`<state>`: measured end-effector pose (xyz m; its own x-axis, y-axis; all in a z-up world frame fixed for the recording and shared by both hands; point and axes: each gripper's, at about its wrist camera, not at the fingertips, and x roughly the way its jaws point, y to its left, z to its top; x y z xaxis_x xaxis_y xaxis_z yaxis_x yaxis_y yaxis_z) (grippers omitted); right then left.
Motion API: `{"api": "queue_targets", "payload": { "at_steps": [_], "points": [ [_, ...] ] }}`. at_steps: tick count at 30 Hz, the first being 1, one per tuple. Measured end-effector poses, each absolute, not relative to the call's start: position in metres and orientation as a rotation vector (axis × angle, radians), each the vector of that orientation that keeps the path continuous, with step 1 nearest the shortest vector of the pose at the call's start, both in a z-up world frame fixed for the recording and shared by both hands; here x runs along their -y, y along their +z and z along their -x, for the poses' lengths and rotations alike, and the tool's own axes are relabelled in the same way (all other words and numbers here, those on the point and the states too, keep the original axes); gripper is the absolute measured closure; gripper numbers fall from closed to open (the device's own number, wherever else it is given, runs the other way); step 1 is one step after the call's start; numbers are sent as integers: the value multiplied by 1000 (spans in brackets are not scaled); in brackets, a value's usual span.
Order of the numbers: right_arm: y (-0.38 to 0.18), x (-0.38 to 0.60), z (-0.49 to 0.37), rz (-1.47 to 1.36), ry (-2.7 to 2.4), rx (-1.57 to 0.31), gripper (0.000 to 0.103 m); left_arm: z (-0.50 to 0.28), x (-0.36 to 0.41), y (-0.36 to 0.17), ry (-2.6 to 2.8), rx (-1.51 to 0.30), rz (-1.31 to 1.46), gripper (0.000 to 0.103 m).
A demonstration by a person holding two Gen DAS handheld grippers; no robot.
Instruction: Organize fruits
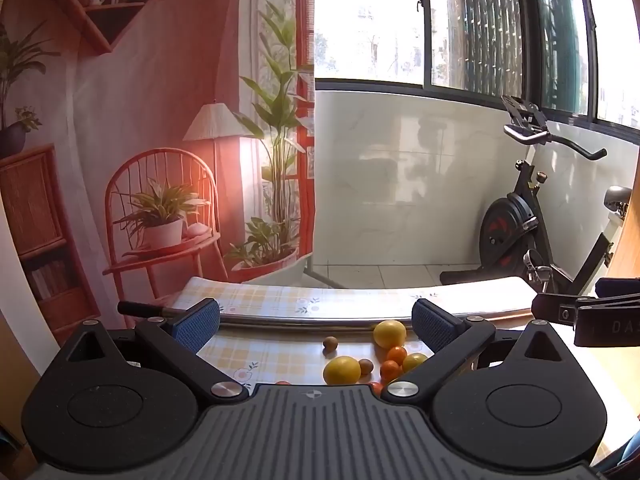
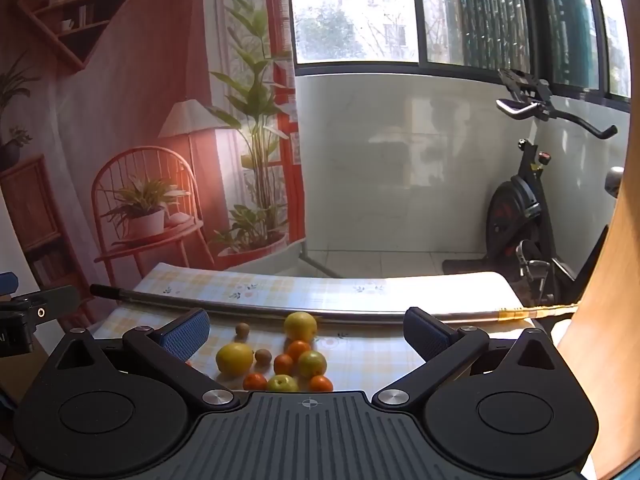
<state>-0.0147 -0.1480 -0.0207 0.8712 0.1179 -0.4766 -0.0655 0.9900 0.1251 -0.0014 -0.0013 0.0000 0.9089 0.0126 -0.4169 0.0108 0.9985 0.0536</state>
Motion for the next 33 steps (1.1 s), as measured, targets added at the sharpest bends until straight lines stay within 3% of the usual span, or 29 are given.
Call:
{"api": "queue_targets", "payload": {
  "at_steps": [33],
  "points": [
    [-12,153,19,-105,96,-494,0,3,1,3,14,-424,-47,0]
  ]
}}
